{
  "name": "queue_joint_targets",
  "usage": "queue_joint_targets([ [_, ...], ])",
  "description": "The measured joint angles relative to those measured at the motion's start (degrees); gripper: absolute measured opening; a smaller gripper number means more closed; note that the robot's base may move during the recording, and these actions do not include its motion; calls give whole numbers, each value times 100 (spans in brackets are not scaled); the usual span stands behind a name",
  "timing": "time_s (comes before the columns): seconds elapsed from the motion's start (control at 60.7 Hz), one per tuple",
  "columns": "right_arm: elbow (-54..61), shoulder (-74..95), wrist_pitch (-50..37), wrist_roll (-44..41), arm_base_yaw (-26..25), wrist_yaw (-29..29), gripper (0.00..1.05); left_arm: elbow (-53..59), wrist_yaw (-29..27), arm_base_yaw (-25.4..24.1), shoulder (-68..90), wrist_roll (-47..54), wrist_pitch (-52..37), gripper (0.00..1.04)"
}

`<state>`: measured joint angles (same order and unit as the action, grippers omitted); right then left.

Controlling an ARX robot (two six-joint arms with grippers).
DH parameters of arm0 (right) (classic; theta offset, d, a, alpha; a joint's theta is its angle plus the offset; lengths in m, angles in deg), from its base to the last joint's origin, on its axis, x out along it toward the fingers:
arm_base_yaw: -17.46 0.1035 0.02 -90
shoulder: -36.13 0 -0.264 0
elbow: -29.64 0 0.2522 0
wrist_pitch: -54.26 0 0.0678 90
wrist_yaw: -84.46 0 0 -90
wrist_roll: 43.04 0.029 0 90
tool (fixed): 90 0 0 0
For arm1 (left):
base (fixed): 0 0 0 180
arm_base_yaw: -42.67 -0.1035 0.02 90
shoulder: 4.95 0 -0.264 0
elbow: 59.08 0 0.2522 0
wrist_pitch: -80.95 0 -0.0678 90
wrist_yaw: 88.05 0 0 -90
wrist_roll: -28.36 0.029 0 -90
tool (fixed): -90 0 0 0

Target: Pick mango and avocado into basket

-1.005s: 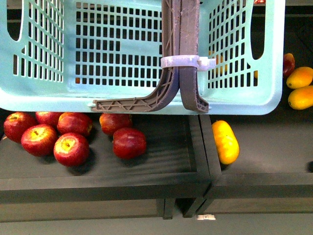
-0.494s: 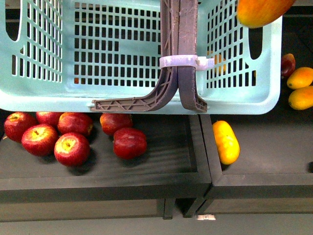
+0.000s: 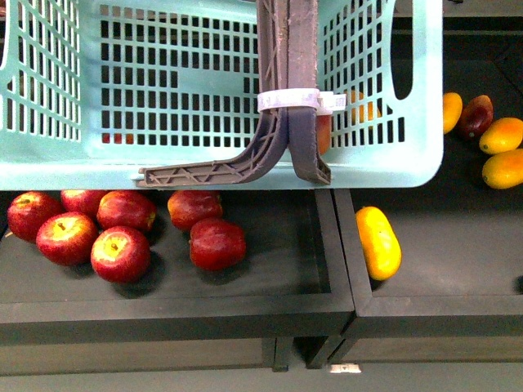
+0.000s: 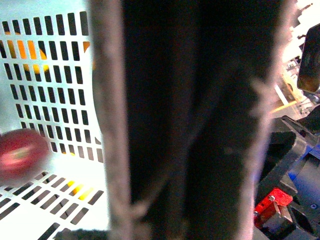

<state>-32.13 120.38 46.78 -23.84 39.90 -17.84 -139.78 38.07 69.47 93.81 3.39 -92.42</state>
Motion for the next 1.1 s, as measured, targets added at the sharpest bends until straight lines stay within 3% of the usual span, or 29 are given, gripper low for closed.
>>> queue_joint_targets([
  [0.198,826,-1451,-96,-315,-157,-345,96,0,72,20,4,-35,4,11],
  [0.28,1504,-2457,393,-385,-94,-686,96,0,74,33,4,-11,4,11],
  [0.313,2083,-2935,140,-686,-66,-868,91,0,70,39,4,-7,4,11],
  [0.362,2643,-3244,-623,-1126,-160,-774,80,0,57,44,4,-13,4,11],
  [0.428,2986,-3429,-951,-1469,-332,-616,70,0,59,55,4,0,4,11],
  [0.478,3158,-3576,-988,-1596,-448,-503,63,0,61,55,4,13,4,11],
  [0.758,4059,-4736,-765,-1891,-1292,317,2,0,50,52,4,2,4,11],
  [0.939,4356,-5366,-431,-1891,-1631,645,2,0,52,52,4,0,4,11],
  [1.021,4422,-5584,-282,-1899,-2015,1161,2,0,52,52,4,0,4,11],
  [1.104,4481,-5775,-162,-1897,-2199,1174,2,0,52,52,4,-4,4,11],
])
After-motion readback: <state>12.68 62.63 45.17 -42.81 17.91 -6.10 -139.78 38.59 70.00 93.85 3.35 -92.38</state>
